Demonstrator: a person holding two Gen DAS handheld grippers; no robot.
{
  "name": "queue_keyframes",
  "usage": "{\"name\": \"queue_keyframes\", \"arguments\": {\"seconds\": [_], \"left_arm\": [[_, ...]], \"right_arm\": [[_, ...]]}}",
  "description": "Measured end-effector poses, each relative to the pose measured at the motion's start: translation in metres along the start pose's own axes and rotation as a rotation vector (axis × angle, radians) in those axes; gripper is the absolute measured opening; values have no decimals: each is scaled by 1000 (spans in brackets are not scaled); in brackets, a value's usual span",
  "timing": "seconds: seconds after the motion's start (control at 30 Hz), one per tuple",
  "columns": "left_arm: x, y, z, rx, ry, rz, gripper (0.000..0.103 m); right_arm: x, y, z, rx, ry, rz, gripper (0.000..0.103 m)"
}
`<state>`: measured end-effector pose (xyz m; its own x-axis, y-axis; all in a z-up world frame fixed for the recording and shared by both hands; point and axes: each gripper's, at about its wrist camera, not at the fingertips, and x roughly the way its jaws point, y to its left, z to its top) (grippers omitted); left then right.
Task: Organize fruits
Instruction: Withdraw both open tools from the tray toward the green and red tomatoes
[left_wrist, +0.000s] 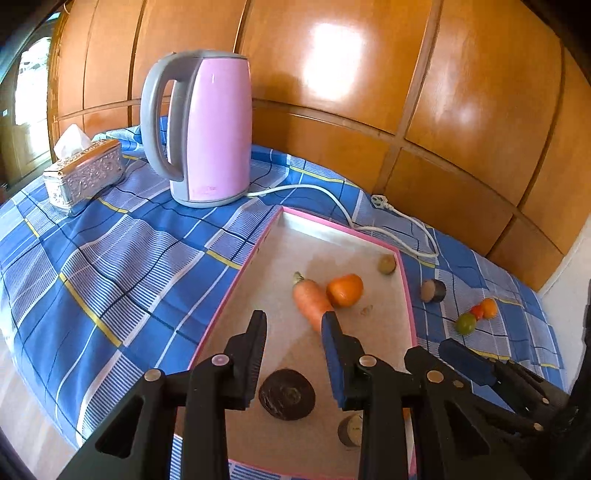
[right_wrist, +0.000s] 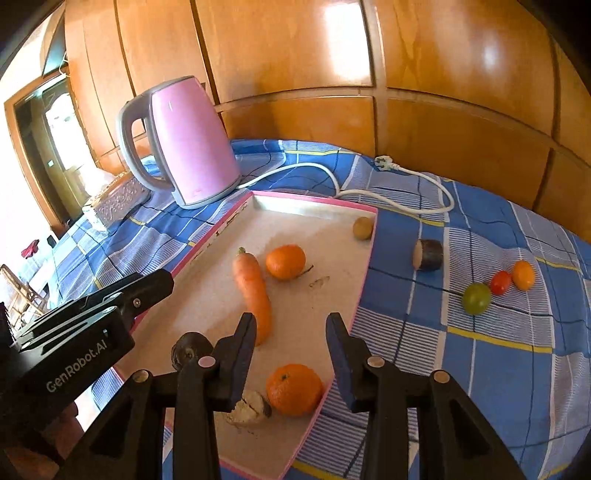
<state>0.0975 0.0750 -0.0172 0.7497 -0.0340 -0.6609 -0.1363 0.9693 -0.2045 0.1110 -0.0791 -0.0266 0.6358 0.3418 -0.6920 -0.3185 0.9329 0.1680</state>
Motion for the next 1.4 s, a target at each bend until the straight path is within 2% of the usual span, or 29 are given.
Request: {"name": "queue_keyframes", "arguments": {"seconds": [0.53,1.07,1.4], "left_arm": [[-11,-24,-17,56,12,-28,30],[-6,-67,-28,146,39,-106,31],[4,-94,-27,193,57,-163,32]], "right_arm": [[-24,-23,-16,71,-31,-65,40],[-36,-81,-39,212,-16,-162,40],[-42,-118,-43,288,-22,-216,40]]}}
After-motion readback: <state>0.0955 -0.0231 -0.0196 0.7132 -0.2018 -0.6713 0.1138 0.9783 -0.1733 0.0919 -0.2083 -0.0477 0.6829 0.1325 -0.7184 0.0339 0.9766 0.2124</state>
